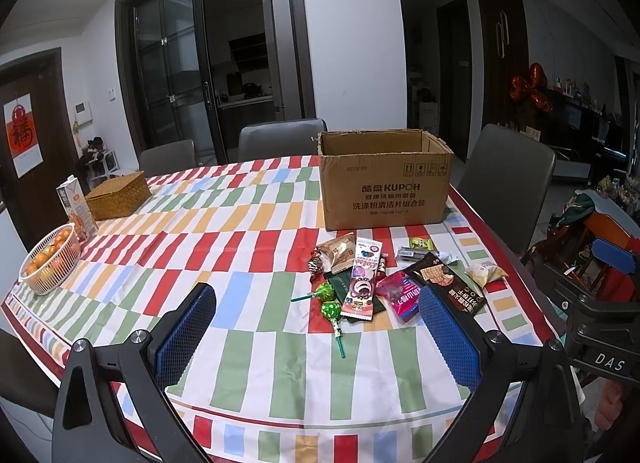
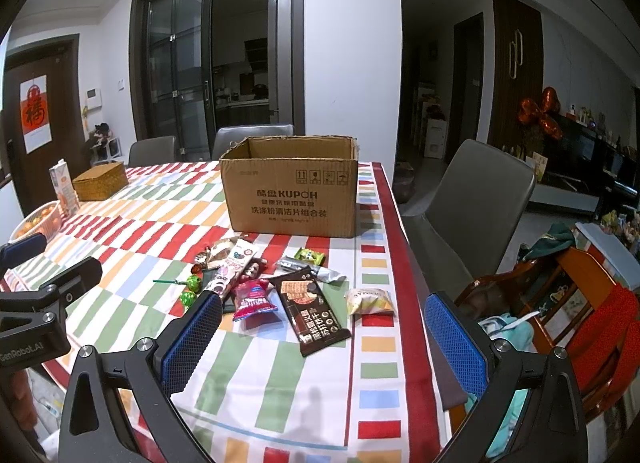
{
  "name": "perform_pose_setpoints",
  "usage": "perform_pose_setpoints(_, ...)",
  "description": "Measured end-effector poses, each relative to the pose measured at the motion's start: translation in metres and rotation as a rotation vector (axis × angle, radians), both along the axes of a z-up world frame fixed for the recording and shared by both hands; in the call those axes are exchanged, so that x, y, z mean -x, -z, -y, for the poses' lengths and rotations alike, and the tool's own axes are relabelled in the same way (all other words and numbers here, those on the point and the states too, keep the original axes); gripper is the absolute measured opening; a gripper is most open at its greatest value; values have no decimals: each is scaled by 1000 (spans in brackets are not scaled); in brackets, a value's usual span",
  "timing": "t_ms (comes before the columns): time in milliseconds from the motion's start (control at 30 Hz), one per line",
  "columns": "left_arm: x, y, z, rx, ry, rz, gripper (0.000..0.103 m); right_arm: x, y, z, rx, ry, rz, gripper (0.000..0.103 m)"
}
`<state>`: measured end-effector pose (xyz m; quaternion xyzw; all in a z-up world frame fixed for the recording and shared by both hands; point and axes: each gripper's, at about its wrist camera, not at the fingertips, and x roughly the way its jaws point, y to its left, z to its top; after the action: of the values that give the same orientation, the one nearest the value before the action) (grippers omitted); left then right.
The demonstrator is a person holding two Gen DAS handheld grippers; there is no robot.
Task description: Organize snacks
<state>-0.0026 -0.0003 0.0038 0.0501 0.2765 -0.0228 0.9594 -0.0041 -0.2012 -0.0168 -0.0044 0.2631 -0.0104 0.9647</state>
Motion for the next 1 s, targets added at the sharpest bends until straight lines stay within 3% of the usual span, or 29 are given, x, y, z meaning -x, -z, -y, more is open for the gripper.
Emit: perform_pose_setpoints(1000,-2,3,-2,1,3,-8,103,-2,-1,-4,1,-1,-8,103)
